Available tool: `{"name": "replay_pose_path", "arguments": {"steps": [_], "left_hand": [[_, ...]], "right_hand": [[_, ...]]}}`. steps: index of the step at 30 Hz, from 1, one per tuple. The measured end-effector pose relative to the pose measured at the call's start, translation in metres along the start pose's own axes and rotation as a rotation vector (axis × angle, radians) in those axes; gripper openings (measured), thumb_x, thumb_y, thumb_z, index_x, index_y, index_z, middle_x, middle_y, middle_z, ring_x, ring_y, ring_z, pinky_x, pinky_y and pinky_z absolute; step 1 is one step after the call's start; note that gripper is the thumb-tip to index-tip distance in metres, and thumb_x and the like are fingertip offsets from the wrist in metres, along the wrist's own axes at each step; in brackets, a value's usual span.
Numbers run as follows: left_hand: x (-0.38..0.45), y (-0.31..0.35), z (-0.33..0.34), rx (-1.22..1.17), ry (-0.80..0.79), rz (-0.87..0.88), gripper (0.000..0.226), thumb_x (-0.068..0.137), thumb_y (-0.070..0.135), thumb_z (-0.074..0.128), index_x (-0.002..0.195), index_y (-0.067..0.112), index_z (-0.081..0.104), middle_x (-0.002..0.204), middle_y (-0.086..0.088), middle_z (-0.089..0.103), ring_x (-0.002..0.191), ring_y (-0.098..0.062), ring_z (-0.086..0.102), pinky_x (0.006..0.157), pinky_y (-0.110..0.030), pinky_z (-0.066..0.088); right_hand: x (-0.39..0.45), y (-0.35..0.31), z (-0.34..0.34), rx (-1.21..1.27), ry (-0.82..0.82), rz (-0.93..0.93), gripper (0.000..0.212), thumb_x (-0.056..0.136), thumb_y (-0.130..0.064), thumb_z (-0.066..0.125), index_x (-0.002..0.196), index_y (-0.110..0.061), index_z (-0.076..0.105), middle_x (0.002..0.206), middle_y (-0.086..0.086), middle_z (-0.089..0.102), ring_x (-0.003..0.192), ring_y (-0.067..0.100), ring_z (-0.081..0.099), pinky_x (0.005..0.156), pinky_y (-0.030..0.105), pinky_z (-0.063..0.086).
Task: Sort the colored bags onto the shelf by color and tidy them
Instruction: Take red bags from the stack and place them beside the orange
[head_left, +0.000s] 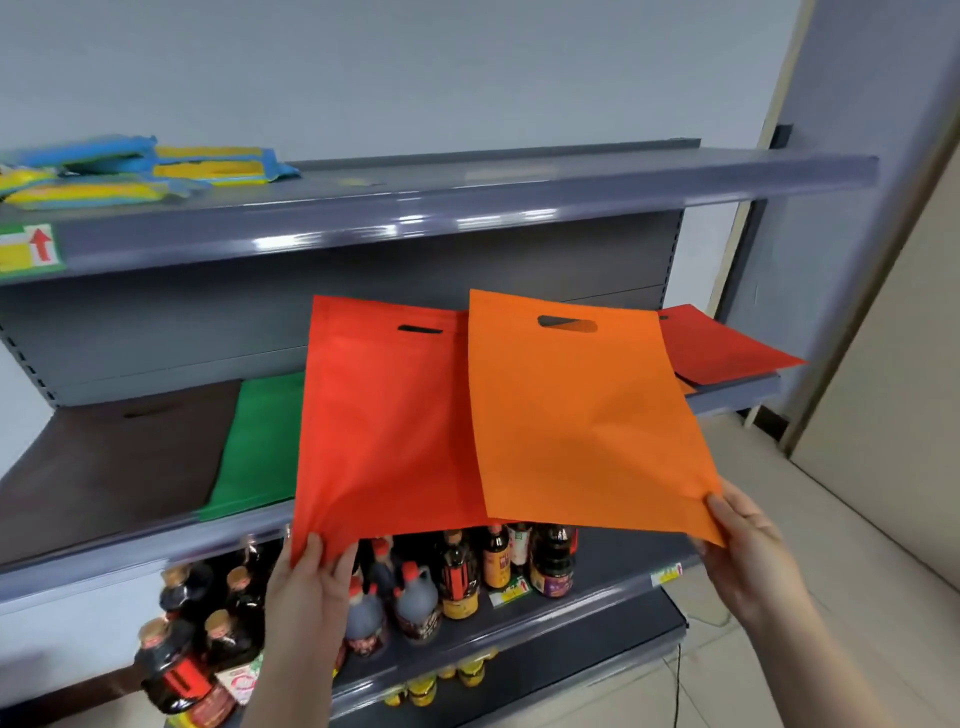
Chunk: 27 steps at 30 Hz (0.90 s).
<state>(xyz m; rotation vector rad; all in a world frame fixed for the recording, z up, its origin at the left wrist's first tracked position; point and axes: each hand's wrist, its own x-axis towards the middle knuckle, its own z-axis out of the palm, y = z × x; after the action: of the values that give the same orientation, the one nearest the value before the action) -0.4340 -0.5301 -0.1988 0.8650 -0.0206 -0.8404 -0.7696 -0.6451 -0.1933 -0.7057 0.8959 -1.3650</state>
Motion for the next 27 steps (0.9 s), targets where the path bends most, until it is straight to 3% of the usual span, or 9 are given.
{"name": "replay_pose_path", "arguments": {"steps": [4,8,11,17,22,25,27], "left_hand": [[0.022,-0.019,0.033,-0.029,-0.007,0.005,0.018,0.099,0.004,0.038,0.094,0.013,0.052,0.100,-0.004,0.063,0.077,-0.011,0.070,0.069,-0.025,0.058],[0.052,-0.036,0.065,-0.061,-0.013,0.023,0.021,0.099,0.004,0.037,0.094,0.016,0.053,0.095,-0.002,0.066,0.085,-0.011,0.066,0.072,-0.023,0.057],[0.077,-0.044,0.085,-0.059,-0.017,0.044,0.021,0.099,0.005,0.037,0.097,0.016,0.055,0.103,0.000,0.062,0.093,-0.011,0.063,0.079,-0.034,0.054],[0.120,-0.054,0.109,-0.063,-0.045,0.104,0.029,0.100,0.004,0.036,0.098,0.015,0.062,0.084,0.007,0.074,0.084,-0.007,0.070,0.074,-0.021,0.057],[0.134,-0.057,0.118,-0.061,-0.031,0.154,0.031,0.100,0.003,0.034,0.096,0.013,0.063,0.081,0.006,0.074,0.078,-0.006,0.070,0.068,-0.017,0.056],[0.131,-0.060,0.120,-0.066,-0.007,0.173,0.043,0.100,0.004,0.035,0.083,0.014,0.072,0.081,0.004,0.074,0.076,-0.008,0.071,0.064,-0.018,0.056],[0.125,-0.065,0.122,-0.065,-0.003,0.184,0.036,0.100,0.004,0.035,0.089,0.013,0.068,0.081,0.003,0.074,0.076,-0.009,0.071,0.064,-0.019,0.057]], "right_hand": [[0.049,-0.011,-0.004,-0.016,0.017,-0.012,0.029,0.100,-0.005,0.033,0.103,-0.015,0.060,0.082,-0.007,0.074,0.072,0.004,0.069,0.060,0.018,0.056],[0.107,-0.020,0.003,-0.038,0.002,-0.028,0.028,0.099,-0.003,0.033,0.102,-0.013,0.059,0.079,-0.008,0.074,0.068,0.004,0.068,0.059,0.017,0.055],[0.151,-0.027,0.007,-0.049,-0.007,-0.014,0.030,0.100,-0.003,0.032,0.099,-0.014,0.060,0.079,-0.008,0.074,0.071,0.004,0.069,0.058,0.019,0.056],[0.230,-0.052,0.007,-0.156,0.063,-0.019,0.029,0.099,-0.003,0.036,0.096,-0.016,0.061,0.073,-0.007,0.072,0.076,0.012,0.065,0.056,0.019,0.055],[0.278,-0.056,0.009,-0.312,0.086,-0.015,0.025,0.099,-0.003,0.037,0.113,-0.009,0.057,0.090,0.005,0.061,0.079,0.017,0.058,0.052,0.021,0.054],[0.293,-0.051,0.019,-0.491,0.036,-0.001,0.021,0.099,-0.005,0.040,0.103,-0.012,0.059,0.085,0.004,0.058,0.075,0.017,0.055,0.056,0.025,0.052],[0.302,-0.046,0.023,-0.568,0.001,0.009,0.020,0.098,-0.004,0.041,0.101,-0.012,0.059,0.083,0.006,0.056,0.072,0.019,0.052,0.058,0.029,0.047]]}}
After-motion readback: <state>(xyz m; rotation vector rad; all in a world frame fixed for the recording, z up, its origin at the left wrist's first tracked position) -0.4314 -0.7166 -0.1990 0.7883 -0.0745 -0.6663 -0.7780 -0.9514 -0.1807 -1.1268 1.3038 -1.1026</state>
